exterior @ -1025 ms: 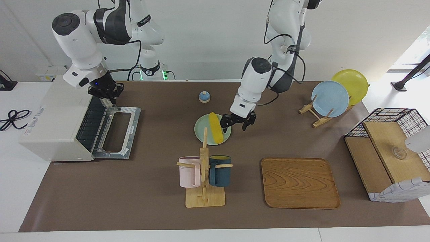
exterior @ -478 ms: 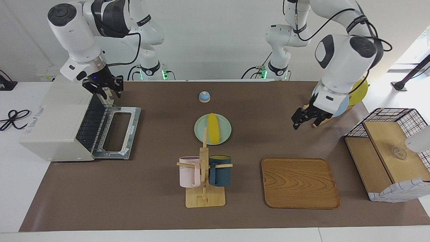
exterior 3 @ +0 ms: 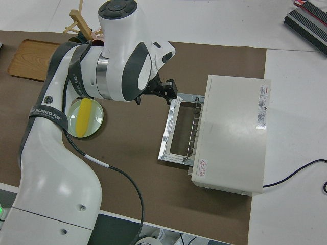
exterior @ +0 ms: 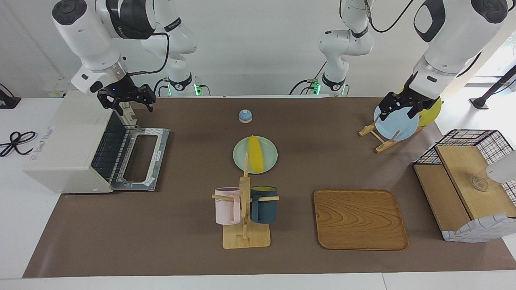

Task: Put corn in oven
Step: 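Release the corn and retract the left gripper while the right gripper withdraws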

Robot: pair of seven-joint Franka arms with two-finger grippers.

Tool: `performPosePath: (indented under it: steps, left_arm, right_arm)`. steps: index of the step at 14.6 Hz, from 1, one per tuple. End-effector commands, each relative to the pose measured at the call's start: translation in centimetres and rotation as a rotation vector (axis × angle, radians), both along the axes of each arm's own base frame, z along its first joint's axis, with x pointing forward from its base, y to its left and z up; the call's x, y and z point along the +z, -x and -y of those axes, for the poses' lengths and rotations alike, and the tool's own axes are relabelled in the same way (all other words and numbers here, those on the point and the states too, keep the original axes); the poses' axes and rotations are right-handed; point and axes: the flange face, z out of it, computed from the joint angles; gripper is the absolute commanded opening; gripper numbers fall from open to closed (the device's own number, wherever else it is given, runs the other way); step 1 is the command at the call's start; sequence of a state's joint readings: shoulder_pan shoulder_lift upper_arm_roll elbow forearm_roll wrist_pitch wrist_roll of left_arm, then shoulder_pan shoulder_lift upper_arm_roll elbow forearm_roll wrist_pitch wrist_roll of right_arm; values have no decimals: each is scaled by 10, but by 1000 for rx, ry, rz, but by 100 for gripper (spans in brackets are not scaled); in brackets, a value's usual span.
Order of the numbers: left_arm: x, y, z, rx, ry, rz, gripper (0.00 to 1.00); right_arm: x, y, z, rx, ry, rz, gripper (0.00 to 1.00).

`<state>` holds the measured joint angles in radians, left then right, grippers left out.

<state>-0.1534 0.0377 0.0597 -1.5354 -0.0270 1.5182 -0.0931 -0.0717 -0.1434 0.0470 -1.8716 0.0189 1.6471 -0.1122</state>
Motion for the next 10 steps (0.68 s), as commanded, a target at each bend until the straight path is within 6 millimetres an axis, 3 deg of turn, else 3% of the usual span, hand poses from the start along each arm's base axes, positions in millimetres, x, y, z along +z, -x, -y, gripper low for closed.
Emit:
performPosePath:
  steps: [1,4,6,10]
  left_arm:
    - [-4,6,-2,-33,-23,-19,100]
    - [-6,8,-4,-26,-21,-20,100]
    - [-7,9,-5,-24,-22,-26,100]
    - [6,15,-15,-9,-22,-37,100]
  right_arm:
    - [10,-12,-1,-51,-18,-30,100]
    - [8,-19,-6,-45,-8,-38,100]
    - [-6,-31,-10,-42,-7,-71,100]
    - [2,-37,-5,-48,-5,-79,100]
